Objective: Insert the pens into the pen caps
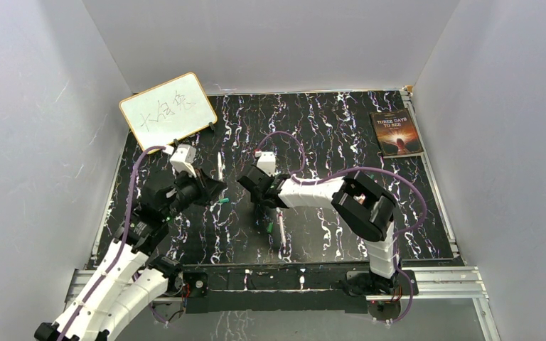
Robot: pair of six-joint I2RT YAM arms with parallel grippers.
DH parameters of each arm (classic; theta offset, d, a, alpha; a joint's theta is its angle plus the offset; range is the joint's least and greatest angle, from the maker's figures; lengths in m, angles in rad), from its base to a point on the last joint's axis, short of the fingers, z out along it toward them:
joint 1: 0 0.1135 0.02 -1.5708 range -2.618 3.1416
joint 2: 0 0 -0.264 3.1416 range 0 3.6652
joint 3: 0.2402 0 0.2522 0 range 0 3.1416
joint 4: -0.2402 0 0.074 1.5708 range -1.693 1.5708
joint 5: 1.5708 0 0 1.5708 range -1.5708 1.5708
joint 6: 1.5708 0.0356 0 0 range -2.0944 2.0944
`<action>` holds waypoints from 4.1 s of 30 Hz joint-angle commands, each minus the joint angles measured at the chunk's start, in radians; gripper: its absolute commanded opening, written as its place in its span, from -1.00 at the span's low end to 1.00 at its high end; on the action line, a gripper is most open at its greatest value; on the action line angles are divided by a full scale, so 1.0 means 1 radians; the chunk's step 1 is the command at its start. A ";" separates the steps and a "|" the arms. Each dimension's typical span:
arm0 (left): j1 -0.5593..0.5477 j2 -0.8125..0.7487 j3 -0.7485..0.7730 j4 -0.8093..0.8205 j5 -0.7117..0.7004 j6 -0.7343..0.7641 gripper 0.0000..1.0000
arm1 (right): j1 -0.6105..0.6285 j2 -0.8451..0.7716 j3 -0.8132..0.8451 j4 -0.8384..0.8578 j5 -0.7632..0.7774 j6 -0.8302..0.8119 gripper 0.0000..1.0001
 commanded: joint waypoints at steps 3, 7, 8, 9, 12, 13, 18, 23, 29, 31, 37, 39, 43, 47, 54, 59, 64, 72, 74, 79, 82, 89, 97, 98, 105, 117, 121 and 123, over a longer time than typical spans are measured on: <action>0.002 0.033 0.133 0.010 0.005 -0.002 -1.00 | 0.000 -0.102 -0.028 0.003 0.017 -0.016 -1.00; 0.002 0.039 0.151 0.032 0.018 -0.032 -1.00 | -0.013 -0.199 -0.082 0.056 0.024 -0.025 -1.00; 0.002 0.042 0.154 0.039 0.023 -0.039 -1.00 | -0.021 -0.233 -0.100 0.073 0.022 -0.027 -1.00; 0.002 0.044 0.158 0.043 0.028 -0.045 -1.00 | -0.031 -0.271 -0.118 0.088 0.017 -0.030 -1.00; 0.002 0.050 0.167 0.055 0.033 -0.060 -1.00 | -0.071 -0.370 -0.169 0.131 -0.005 -0.046 -1.00; 0.002 0.049 0.166 0.062 0.035 -0.067 -1.00 | -0.088 -0.404 -0.183 0.141 -0.020 -0.051 -1.00; 0.001 0.064 0.135 0.125 0.092 -0.113 -1.00 | -0.163 -0.583 -0.264 0.253 -0.094 -0.115 -1.00; 0.002 0.106 0.032 0.328 0.268 -0.260 -1.00 | -0.183 -0.759 -0.357 0.446 -0.169 -0.215 -1.00; 0.000 0.129 -0.089 0.562 0.375 -0.420 -1.00 | -0.187 -0.859 -0.406 0.603 -0.315 -0.270 -1.00; 0.001 0.147 -0.092 0.602 0.417 -0.435 -1.00 | -0.190 -0.873 -0.415 0.646 -0.360 -0.269 -1.00; 0.000 0.172 -0.099 0.686 0.483 -0.480 -1.00 | -0.196 -0.876 -0.408 0.731 -0.464 -0.217 -1.00; 0.000 0.168 -0.104 0.699 0.486 -0.487 -1.00 | -0.197 -0.868 -0.407 0.753 -0.485 -0.201 -1.00; -0.002 0.170 -0.120 0.735 0.500 -0.509 -1.00 | -0.197 -0.838 -0.396 0.797 -0.507 -0.188 -1.00; -0.002 0.179 -0.134 0.761 0.505 -0.521 -1.00 | -0.196 -0.763 -0.330 0.820 -0.539 -0.199 -1.00; -0.002 0.181 -0.129 0.767 0.516 -0.520 -1.00 | -0.197 -0.682 -0.258 0.873 -0.575 -0.216 -1.00; -0.002 0.167 -0.132 0.749 0.514 -0.509 -1.00 | -0.198 -0.664 -0.232 0.883 -0.569 -0.230 -1.00; -0.002 0.164 -0.133 0.744 0.506 -0.501 -1.00 | -0.198 -0.659 -0.216 0.894 -0.594 -0.222 -1.00; -0.002 0.155 -0.125 0.743 0.509 -0.497 -1.00 | -0.198 -0.663 -0.260 0.911 -0.598 -0.208 -1.00; -0.002 0.154 -0.122 0.742 0.514 -0.497 -1.00 | -0.198 -0.659 -0.261 0.916 -0.599 -0.204 -1.00; -0.002 0.147 -0.109 0.711 0.516 -0.479 -1.00 | -0.198 -0.638 -0.242 0.922 -0.598 -0.204 -1.00; -0.002 0.136 -0.101 0.691 0.509 -0.468 -1.00 | -0.198 -0.624 -0.233 0.925 -0.605 -0.200 -1.00; -0.002 0.118 -0.103 0.679 0.491 -0.454 -1.00 | -0.198 -0.615 -0.258 0.952 -0.613 -0.175 -1.00; -0.002 0.116 -0.107 0.680 0.475 -0.447 -1.00 | -0.198 -0.640 -0.267 0.947 -0.614 -0.169 -1.00; -0.002 0.115 -0.108 0.681 0.473 -0.447 -1.00 | -0.198 -0.642 -0.270 0.947 -0.614 -0.168 -1.00; -0.002 0.105 -0.110 0.683 0.469 -0.445 -1.00 | -0.198 -0.643 -0.290 0.953 -0.626 -0.157 -1.00; -0.002 0.110 -0.106 0.670 0.471 -0.431 -1.00 | -0.198 -0.652 -0.279 0.964 -0.625 -0.151 -1.00; -0.002 0.106 -0.106 0.666 0.470 -0.430 -1.00 | -0.198 -0.646 -0.237 0.930 -0.630 -0.184 -1.00; -0.001 0.107 -0.104 0.662 0.469 -0.428 -1.00 | -0.198 -0.647 -0.234 0.930 -0.629 -0.186 -1.00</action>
